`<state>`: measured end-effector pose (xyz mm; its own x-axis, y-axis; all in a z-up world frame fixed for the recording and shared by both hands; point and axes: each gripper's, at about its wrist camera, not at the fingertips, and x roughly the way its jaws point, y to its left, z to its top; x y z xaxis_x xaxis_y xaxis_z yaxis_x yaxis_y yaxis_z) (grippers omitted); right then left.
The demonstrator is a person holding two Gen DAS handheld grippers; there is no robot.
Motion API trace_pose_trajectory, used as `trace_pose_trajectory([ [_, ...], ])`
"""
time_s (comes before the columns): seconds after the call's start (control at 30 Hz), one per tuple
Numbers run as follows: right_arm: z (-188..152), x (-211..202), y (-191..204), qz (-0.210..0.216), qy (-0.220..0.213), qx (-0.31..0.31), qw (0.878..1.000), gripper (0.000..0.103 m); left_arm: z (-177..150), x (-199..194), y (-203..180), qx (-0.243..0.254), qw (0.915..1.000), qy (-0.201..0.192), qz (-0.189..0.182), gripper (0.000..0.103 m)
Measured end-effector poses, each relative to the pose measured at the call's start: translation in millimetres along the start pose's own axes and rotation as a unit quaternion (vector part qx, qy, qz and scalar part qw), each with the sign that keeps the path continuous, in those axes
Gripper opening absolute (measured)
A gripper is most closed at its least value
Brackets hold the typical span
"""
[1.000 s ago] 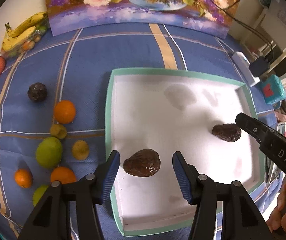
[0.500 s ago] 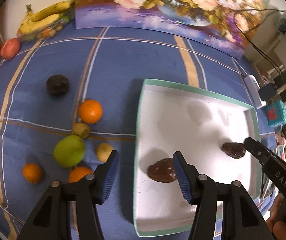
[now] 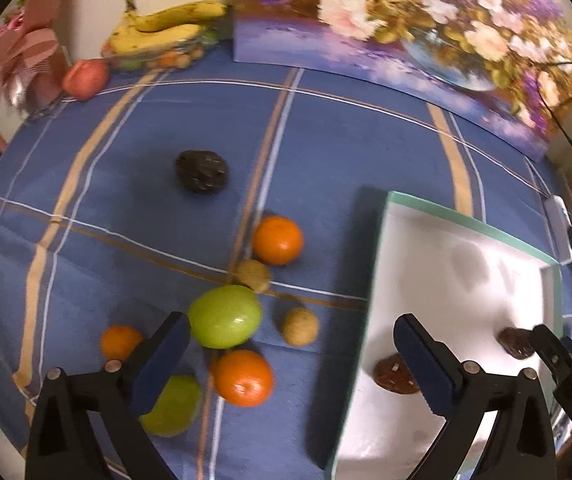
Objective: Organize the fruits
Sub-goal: 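Lower the dark plum into the tray and open the right tool, then move both tools back from the tray toward the fruit pile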
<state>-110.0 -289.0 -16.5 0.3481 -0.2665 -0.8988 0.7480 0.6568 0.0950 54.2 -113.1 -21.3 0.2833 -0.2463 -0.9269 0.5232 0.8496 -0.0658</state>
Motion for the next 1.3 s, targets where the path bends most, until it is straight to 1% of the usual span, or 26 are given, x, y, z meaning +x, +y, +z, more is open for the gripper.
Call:
trace_pose_trajectory([
  [0.1, 0, 1, 3, -0.001, 0.000, -0.005, 1.000, 0.084, 2, 1, 6, -0.011, 0.9999, -0.001, 0.004, 0.103],
  [0.27, -1, 2, 7, -0.003, -0.002, -0.011, 1.000, 0.085, 3, 1, 11, -0.013, 0.9998, -0.002, 0.013, 0.103],
  [0.37, -2, 1, 10, -0.006, -0.003, -0.014, 1.000, 0.093, 4, -1, 12, -0.010, 0.9999, -0.002, 0.013, 0.103],
  [0.87, -2, -4, 28, -0.005, -0.002, -0.029, 1.000, 0.093, 11, -11, 33, -0.018, 0.9997, -0.006, 0.018, 0.103],
  [1.0, -3, -6, 39, 0.000, -0.003, -0.037, 0.999, 0.093, 15, -17, 47, -0.022, 0.9993, -0.013, 0.028, 0.103],
  [1.2, -5, -7, 63, 0.010, -0.007, -0.058, 0.998, 0.093, 20, -25, 83, -0.050, 0.9980, -0.022, 0.032, 0.103],
  [1.3, -8, -7, 77, 0.020, -0.009, -0.069, 0.997, 0.093, 21, -30, 103, -0.066, 0.9966, -0.028, 0.041, 0.103],
])
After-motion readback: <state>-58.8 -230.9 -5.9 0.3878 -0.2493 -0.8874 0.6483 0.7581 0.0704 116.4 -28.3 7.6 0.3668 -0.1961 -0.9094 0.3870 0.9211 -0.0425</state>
